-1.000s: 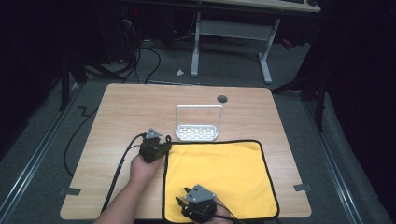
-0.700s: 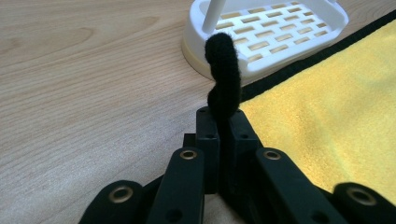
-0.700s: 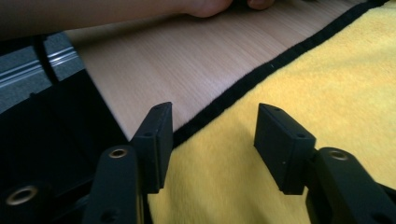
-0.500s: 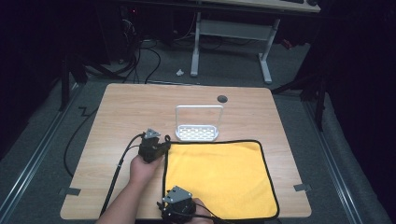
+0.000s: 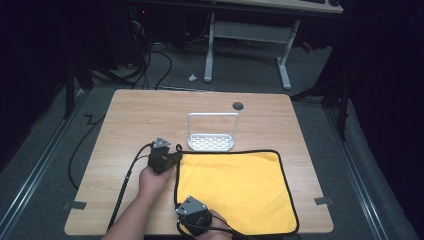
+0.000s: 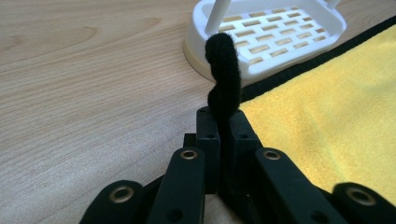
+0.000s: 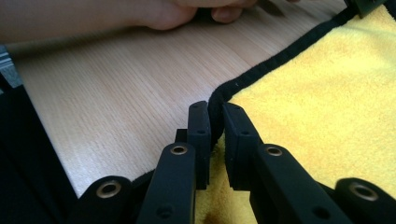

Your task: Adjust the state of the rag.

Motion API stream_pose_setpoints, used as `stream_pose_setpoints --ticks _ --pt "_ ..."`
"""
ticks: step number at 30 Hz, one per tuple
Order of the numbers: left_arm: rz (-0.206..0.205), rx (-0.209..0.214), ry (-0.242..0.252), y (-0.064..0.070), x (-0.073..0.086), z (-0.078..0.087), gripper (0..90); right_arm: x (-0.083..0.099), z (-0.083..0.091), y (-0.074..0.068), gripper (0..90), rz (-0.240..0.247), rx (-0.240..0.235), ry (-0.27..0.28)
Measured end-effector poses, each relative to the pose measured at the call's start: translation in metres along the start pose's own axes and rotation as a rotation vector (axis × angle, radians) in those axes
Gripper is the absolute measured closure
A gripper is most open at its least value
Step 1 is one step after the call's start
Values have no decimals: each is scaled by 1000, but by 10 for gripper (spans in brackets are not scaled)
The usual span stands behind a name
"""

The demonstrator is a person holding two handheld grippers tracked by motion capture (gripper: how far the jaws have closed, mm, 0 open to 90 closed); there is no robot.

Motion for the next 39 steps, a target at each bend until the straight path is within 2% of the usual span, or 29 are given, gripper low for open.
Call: stream_pose_setpoints --ticks 3,7,9,13,14,15,16,17,19,22,23,24,28,32,35,39 --pt "36 13 38 -4 0 5 858 -6 7 -1 828 -5 -10 47" --pt "67 10 64 -9 0 10 858 -13 12 -3 828 -3 -17 78" --pt "112 8 101 -15 -2 19 858 -23 17 -8 829 11 -27 111" --pt "116 -10 127 -22 -5 32 859 -34 18 -14 830 27 -39 142" --pt "120 -17 136 -26 -6 39 859 -42 18 -19 830 38 -53 155" --pt "119 -21 139 -28 -6 43 859 -42 18 -19 830 38 -53 155" --pt "116 -41 146 -34 -6 55 859 -49 17 -25 830 49 -68 169" --pt "116 -41 146 -34 -6 55 859 -52 17 -28 829 54 -71 169" --pt "112 -60 148 -40 -5 67 859 -55 16 -32 829 57 -85 178" --pt "125 -92 165 -50 2 88 859 -66 12 -45 829 69 -120 198" --pt "127 -107 162 -54 5 95 858 -71 8 -53 829 84 -140 202" --pt "133 -119 165 -58 8 101 858 -71 8 -53 829 84 -140 202" --pt "151 -155 168 -74 17 128 860 -82 0 -69 830 111 -174 205" --pt "160 -161 173 -76 16 133 860 -84 -4 -75 829 128 -177 212" --pt "163 -156 169 -73 14 128 860 -84 -2 -73 830 135 -161 216" --pt "152 -151 176 -62 5 115 859 -77 10 -57 831 111 -133 221"
Point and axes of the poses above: each handheld gripper's, and its own axes: z roughly backward along the jaws, x roughly out of its underside, y roughly to its right, the point moved 2 cm from there along -z, roughly forward along the jaws, and after that the axes turned 11 degrees about -z, right-handed, at the moved point
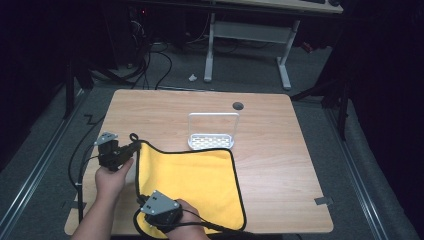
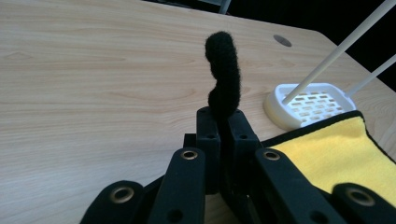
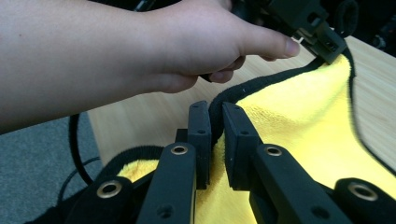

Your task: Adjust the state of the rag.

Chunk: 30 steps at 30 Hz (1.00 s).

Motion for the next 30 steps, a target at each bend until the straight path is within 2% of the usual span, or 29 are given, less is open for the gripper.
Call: stream_pose_setpoints --ticks 3,4,5,7,10,11,13,15,16,18,19,23,24,26,30 --pt "-15 12 6 14 -6 -8 859 5 13 10 830 -4 22 6" --pt "-25 20 8 25 -12 -14 859 7 18 13 831 -3 31 10" --pt "-25 20 8 25 -12 -14 859 9 23 16 831 -5 41 12" --pt "-37 26 13 38 -19 -20 859 11 28 19 830 -4 49 17" --pt "-49 22 8 62 -28 -34 858 20 49 32 830 -11 87 24" --pt "-49 22 8 62 -28 -34 858 24 54 37 830 -14 97 25" --pt "-55 16 -5 74 -31 -43 855 31 64 46 829 -22 120 20" --pt "-47 24 1 85 -32 -52 855 36 69 51 829 -31 132 15" --pt "-52 33 -12 95 -32 -61 855 45 79 61 828 -49 152 5" --pt "-70 40 -29 107 -31 -71 855 53 86 67 828 -63 165 -4" --pt "-70 40 -29 107 -31 -71 855 53 86 67 828 -63 165 -4" --pt "-101 70 -49 135 -28 -89 854 73 100 80 828 -78 195 -42" --pt "-101 70 -49 135 -28 -89 854 73 100 80 828 -78 195 -42" --pt "-108 72 -52 145 -28 -95 854 80 107 85 828 -85 209 -54" --pt "-112 84 -69 157 -26 -105 853 90 118 94 827 -103 231 -69"
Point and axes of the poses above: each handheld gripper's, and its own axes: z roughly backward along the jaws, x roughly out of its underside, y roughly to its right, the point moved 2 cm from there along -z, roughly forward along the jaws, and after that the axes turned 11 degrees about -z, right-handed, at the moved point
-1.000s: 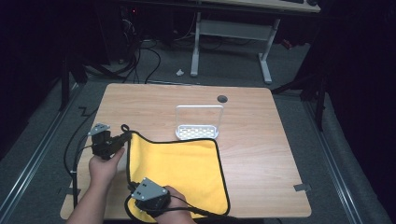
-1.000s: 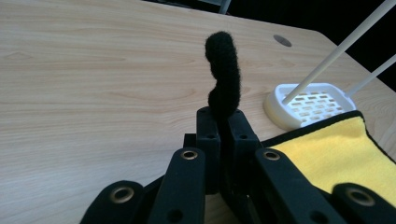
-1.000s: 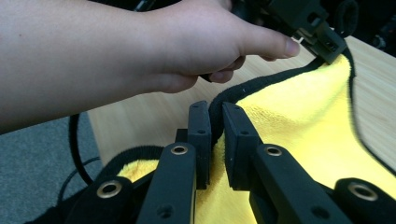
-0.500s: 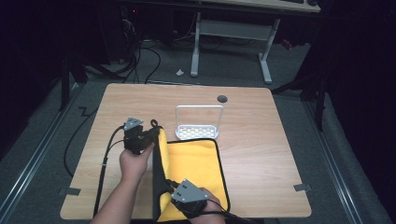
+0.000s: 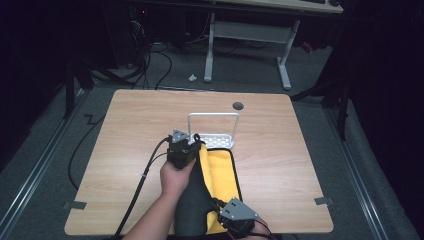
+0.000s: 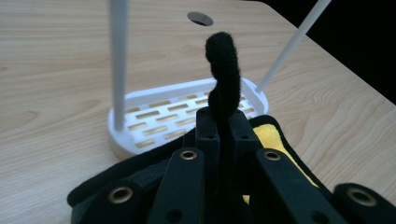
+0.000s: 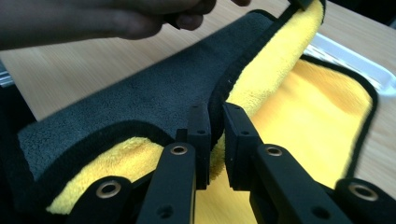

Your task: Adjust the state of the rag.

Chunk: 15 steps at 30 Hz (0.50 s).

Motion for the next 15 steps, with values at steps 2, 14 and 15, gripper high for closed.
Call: stream_pose_setpoints --ticks 2,14,15 --pt "-11 -3 -10 4 0 -4 852 4 4 7 827 -11 14 -8" --pt "-43 34 -62 33 -8 -34 834 30 14 30 813 -59 59 -77" --pt "-42 39 -60 36 -9 -36 835 31 15 31 814 -61 62 -82"
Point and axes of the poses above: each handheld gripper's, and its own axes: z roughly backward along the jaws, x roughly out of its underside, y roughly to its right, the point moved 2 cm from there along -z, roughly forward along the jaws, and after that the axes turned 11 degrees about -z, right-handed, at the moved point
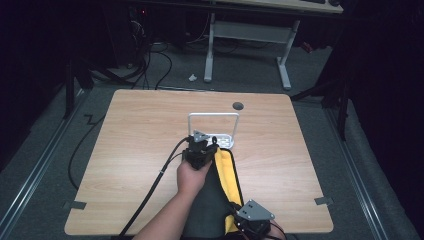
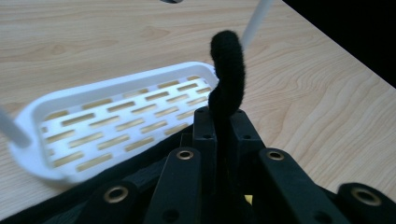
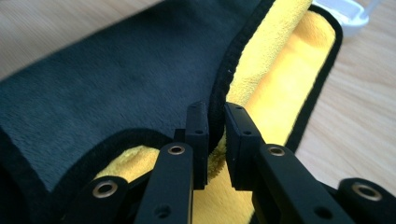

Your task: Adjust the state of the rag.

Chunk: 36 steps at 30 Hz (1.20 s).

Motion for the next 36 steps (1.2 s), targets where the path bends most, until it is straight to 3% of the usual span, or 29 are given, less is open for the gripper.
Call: stream_pose_setpoints --ticks 9,10,11,13,16,21,26,29,36 --pt "2 33 4 14 -5 -12 816 4 9 16 796 -54 32 12" --pt "0 52 13 16 -5 -13 793 5 10 18 750 -66 41 6" --pt "0 65 16 18 -5 -14 707 6 11 21 710 -71 64 14" --pt "2 86 11 19 -6 -14 655 6 11 21 699 -66 69 17" --pt "-16 81 25 18 -6 -6 581 2 14 22 677 -58 103 48" --pt "-31 63 32 6 0 14 577 0 12 25 678 -64 102 51" --pt "-28 45 2 -9 19 29 581 1 5 29 680 -78 96 37" --pt "-25 35 -18 -17 41 42 592 0 1 30 681 -82 96 32" --pt "-21 47 -25 -18 71 64 642 2 -4 33 682 -89 97 19"
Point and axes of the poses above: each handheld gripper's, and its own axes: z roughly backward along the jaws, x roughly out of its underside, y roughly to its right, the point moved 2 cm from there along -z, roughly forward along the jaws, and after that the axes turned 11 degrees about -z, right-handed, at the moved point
